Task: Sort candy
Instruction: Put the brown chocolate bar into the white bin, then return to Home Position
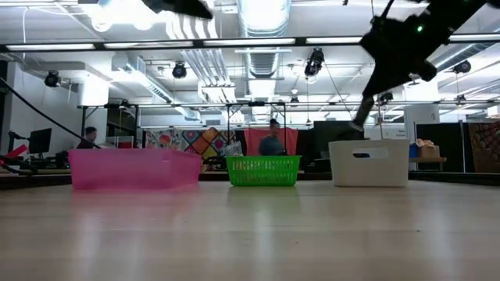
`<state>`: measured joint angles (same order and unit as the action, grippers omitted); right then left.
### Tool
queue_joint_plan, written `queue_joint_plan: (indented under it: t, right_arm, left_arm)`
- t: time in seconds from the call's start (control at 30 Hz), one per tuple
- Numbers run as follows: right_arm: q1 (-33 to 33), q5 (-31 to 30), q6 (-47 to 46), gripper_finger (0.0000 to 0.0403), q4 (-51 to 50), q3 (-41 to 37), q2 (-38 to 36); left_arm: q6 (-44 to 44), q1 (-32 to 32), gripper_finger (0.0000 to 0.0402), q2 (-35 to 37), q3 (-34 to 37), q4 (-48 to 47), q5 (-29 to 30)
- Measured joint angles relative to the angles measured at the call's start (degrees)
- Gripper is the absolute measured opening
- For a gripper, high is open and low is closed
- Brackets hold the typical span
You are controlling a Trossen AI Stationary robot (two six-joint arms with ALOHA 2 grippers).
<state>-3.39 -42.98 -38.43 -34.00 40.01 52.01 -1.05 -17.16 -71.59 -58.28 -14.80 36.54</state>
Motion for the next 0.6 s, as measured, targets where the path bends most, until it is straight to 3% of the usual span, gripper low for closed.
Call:
queue_joint_plan:
  t: [0.2, 0.47, 0.6]
  right_arm:
    - [6.73, 3.76, 4.49, 0.0051, 0.05, -0.22, 3.69]
    - [10.4, 4.39, 9.44, 0.0129, 1.82, -0.28, 5.05]
    - [9.37, 7.76, 18.92, 0.0156, 10.95, -2.43, 3.94]
  left_arm:
    - [1.73, 0.82, 0.0, 13.53, 12.22, -0.3, 0.03]
    - [3.71, 1.06, 0.0, 36.18, 33.24, 12.19, -3.66]
    - [5.94, 1.06, 0.0, 45.88, 41.37, 13.53, -4.27]
